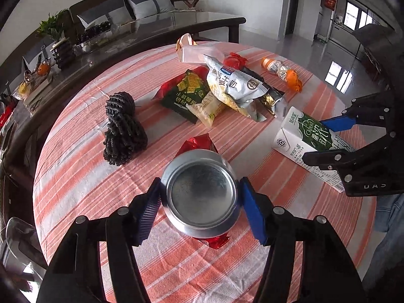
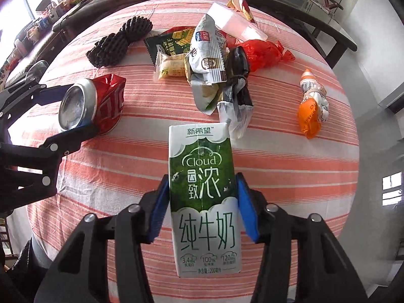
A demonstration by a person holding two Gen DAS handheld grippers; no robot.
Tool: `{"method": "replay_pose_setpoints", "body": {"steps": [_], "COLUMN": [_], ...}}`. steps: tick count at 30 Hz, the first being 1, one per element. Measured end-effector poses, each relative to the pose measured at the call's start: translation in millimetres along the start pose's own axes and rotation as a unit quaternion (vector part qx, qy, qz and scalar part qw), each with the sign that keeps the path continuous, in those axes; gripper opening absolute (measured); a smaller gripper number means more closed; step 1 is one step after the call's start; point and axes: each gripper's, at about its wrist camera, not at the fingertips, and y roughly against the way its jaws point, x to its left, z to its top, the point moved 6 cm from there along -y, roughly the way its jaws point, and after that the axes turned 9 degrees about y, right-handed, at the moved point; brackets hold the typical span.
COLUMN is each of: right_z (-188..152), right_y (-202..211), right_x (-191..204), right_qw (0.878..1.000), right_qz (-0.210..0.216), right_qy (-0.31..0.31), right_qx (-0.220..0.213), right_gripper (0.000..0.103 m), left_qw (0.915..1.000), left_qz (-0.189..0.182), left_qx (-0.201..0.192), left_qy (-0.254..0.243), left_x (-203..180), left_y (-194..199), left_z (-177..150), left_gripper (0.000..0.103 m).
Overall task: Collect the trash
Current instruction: 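Close the right tool on the milk carton while the left tool grasps the crushed red can, then carry carton and can to the blue basket and open both tools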
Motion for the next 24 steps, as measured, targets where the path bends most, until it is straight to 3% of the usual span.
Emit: {"method": "replay_pose_setpoints", "body": {"steps": [2,6,10,16,24], "right_z": [-1,-8,-22,-72,-175], "right_y": [11,39,62,92,87], "right_x": [-1,-4,-24,-98,-226], "right_qw": [1.000,0.998,0.995,0.987,0.962], "right_qz": [0.009,0.033,0.041,0.005,-0.058], "right_qy": [-0.007,-0.021,-0.045,-0.121,-0.251], "right_qx": [-0.019,-0.052,-0.079,-0.108,-0.095], "right_gripper": [0.050,0.050,0.050,0.050,0.050], "left_qw": [0.9999,0.9965,0.9943,0.9860,0.9682], "left_qz": [-0.010,-0.066,-0.094,-0.163,-0.243], "left_qx": [-0.007,-0.014,-0.025,-0.031,-0.001], "left_qy": [0.011,0.048,0.044,0.017,-0.059], "left_x": [3,-1,-28,-111,-265], "left_y": [6,21,34,44,18], "left_z": [1,0,5,26,47], "left_gripper": [0.061,0.061,0.061,0.061,0.062]}}
